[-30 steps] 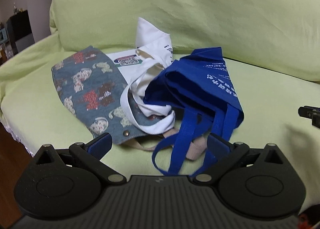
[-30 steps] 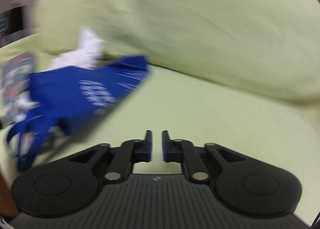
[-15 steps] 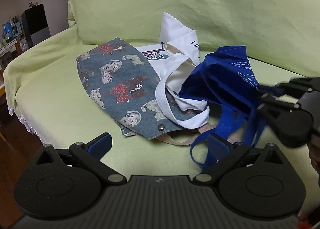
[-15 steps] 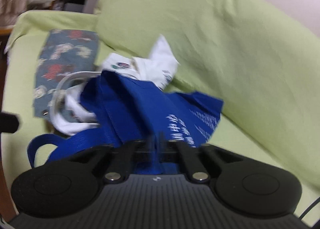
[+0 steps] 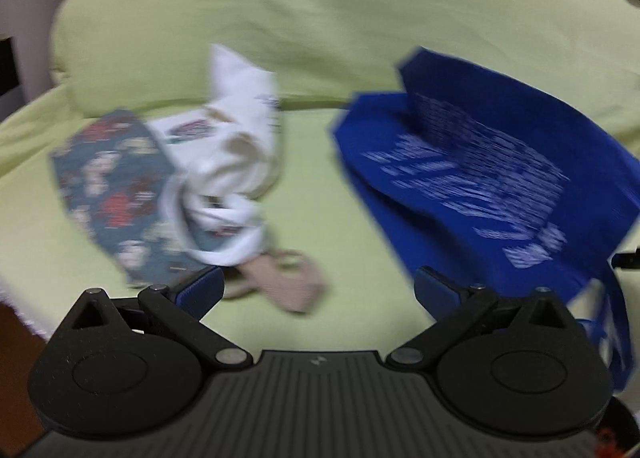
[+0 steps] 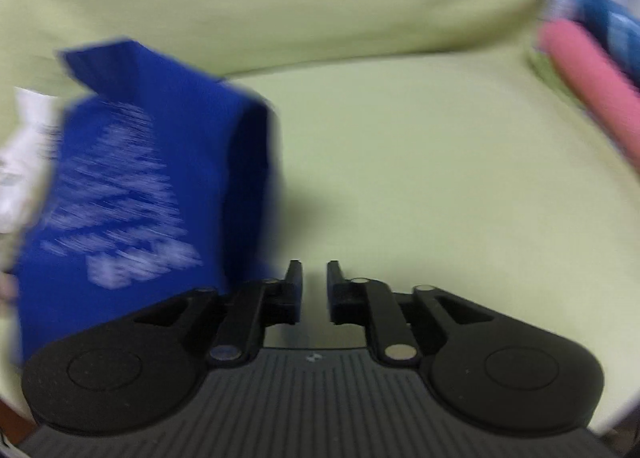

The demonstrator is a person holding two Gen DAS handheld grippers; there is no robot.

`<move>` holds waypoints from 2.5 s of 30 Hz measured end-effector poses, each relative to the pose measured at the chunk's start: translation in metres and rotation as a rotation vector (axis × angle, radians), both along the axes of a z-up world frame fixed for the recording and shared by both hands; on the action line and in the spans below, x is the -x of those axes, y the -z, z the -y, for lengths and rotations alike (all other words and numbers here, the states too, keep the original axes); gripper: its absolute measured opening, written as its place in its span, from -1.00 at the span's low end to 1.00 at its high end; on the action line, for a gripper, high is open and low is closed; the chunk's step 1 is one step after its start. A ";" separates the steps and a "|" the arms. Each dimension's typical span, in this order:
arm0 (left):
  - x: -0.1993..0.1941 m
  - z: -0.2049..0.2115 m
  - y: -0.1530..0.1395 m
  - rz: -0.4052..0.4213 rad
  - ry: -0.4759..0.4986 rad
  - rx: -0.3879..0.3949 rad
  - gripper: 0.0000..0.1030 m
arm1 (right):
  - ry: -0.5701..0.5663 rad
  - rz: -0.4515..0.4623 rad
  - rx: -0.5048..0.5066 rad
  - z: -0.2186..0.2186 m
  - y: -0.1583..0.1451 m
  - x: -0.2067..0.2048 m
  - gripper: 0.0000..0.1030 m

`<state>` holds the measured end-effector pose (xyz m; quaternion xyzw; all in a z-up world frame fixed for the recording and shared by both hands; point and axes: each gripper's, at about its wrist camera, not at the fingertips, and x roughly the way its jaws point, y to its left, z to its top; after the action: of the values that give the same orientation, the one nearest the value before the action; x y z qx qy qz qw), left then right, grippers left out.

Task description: Fold shopping bag

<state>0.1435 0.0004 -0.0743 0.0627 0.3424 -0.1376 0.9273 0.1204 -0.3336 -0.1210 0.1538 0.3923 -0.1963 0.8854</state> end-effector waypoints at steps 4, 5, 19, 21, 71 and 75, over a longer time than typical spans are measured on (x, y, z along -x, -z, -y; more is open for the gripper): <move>0.008 0.032 0.004 0.009 0.077 -0.009 0.97 | -0.021 0.090 0.110 -0.003 -0.019 0.040 -0.61; 0.009 0.037 0.003 0.018 0.088 -0.009 0.97 | -0.076 0.150 0.149 -0.012 -0.029 0.047 -0.51; 0.002 0.068 0.009 0.019 0.149 -0.040 0.97 | -0.198 0.154 0.137 -0.013 -0.006 -0.056 -0.56; -0.001 0.071 0.014 0.010 0.158 -0.044 0.97 | -0.079 0.116 -0.068 0.023 0.007 -0.051 -0.57; 0.013 0.035 0.010 -0.079 0.097 -0.119 0.72 | -0.774 0.030 0.966 -0.121 -0.013 0.090 -1.00; 0.026 0.056 0.000 -0.058 0.170 -0.088 0.72 | -0.773 -0.046 1.113 -0.051 -0.021 0.130 -1.00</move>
<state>0.1175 -0.0553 -0.0741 0.1283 0.3682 -0.2022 0.8984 -0.0096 -0.2827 -0.1002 -0.4806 0.2784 -0.0417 0.8305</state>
